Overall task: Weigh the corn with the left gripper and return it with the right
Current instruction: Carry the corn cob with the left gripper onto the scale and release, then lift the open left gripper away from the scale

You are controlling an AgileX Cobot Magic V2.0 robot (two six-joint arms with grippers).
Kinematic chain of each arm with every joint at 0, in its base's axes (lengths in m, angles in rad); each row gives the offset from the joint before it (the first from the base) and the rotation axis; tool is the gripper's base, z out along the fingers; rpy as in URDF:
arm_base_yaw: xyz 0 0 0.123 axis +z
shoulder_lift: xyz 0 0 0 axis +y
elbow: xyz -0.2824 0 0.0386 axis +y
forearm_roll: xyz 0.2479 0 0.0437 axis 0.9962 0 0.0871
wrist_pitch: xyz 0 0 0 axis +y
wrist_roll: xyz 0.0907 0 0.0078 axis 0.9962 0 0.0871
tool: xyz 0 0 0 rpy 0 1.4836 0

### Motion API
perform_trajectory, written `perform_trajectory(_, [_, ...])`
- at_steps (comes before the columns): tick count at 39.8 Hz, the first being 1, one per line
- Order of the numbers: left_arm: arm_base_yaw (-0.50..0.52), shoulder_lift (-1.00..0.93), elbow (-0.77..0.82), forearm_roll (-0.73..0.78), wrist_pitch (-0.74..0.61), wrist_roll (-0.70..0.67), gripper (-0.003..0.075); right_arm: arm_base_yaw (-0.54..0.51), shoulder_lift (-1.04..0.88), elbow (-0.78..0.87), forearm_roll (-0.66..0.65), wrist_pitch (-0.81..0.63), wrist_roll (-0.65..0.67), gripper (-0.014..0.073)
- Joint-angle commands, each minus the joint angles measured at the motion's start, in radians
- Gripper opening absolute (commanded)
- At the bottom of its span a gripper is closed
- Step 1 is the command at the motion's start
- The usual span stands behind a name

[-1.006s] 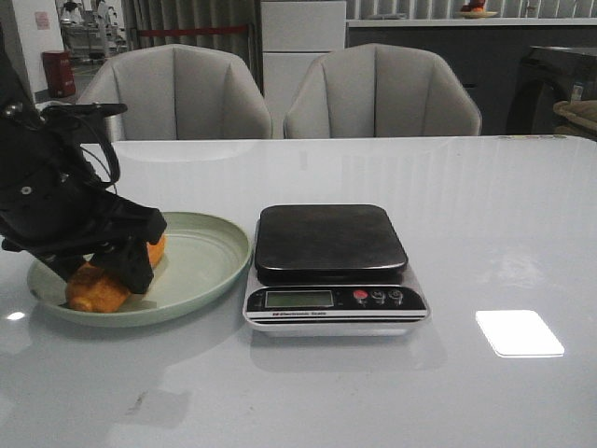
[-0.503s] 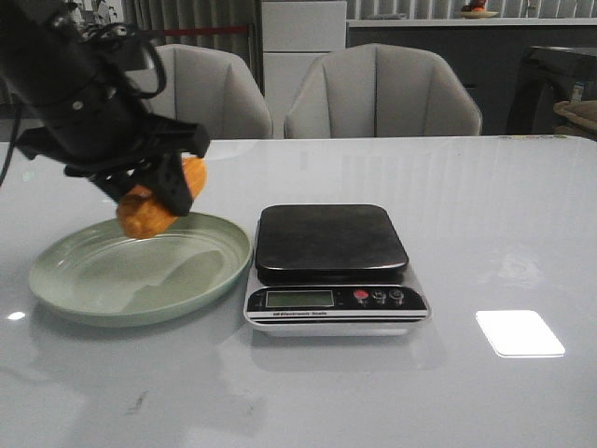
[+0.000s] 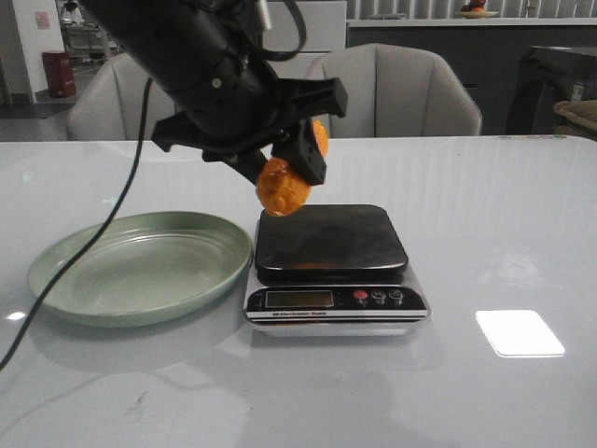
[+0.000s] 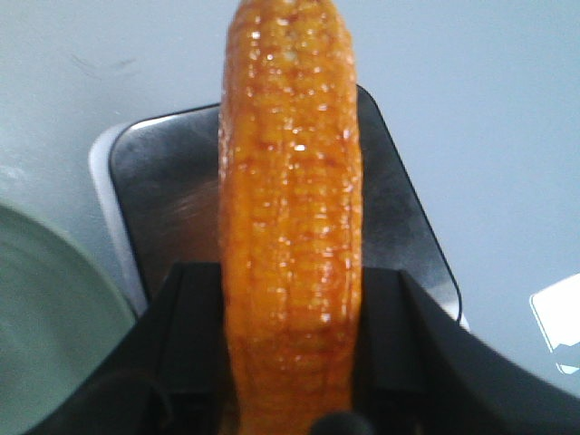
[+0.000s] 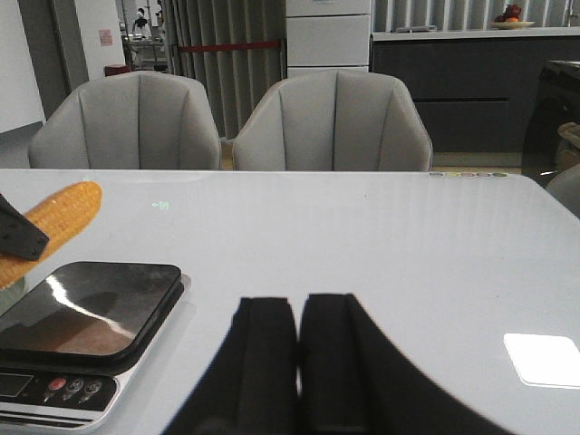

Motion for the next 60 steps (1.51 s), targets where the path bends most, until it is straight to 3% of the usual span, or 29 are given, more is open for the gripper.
perform_trajectory(1, [-0.031, -0.007, -0.063, -0.042, -0.061, -0.006, 0.013, -0.006, -0.019, 0.011, -0.011, -0.087, -0.007, 0.0167])
perform_trajectory(6, [-0.054, 0.04, -0.093, -0.066, -0.057, -0.006, 0.0211, -0.006, -0.019, 0.011, -0.011, -0.087, -0.007, 0.0167])
perform_trajectory(15, [-0.058, 0.093, -0.121, -0.104, -0.031, -0.006, 0.049, -0.006, -0.019, 0.011, -0.011, -0.087, -0.007, 0.0167])
perform_trajectory(19, [-0.058, 0.095, -0.121, -0.104, -0.031, -0.006, 0.0563, -0.006, -0.019, 0.011, -0.011, -0.087, -0.007, 0.0167])
perform_trajectory(30, [-0.056, 0.063, -0.139, -0.093, -0.046, -0.002, 0.0565, -0.006, -0.02, 0.011, -0.011, -0.087, -0.007, 0.0167])
perform_trajectory(43, [-0.053, -0.114, -0.135, 0.155, 0.036, -0.002, 0.0565, -0.006, -0.02, 0.011, -0.011, -0.087, -0.007, 0.0167])
perform_trajectory(60, [0.04, -0.467, 0.135, 0.199, 0.044, -0.002, 0.0565, -0.006, -0.02, 0.011, -0.011, -0.087, -0.007, 0.0167])
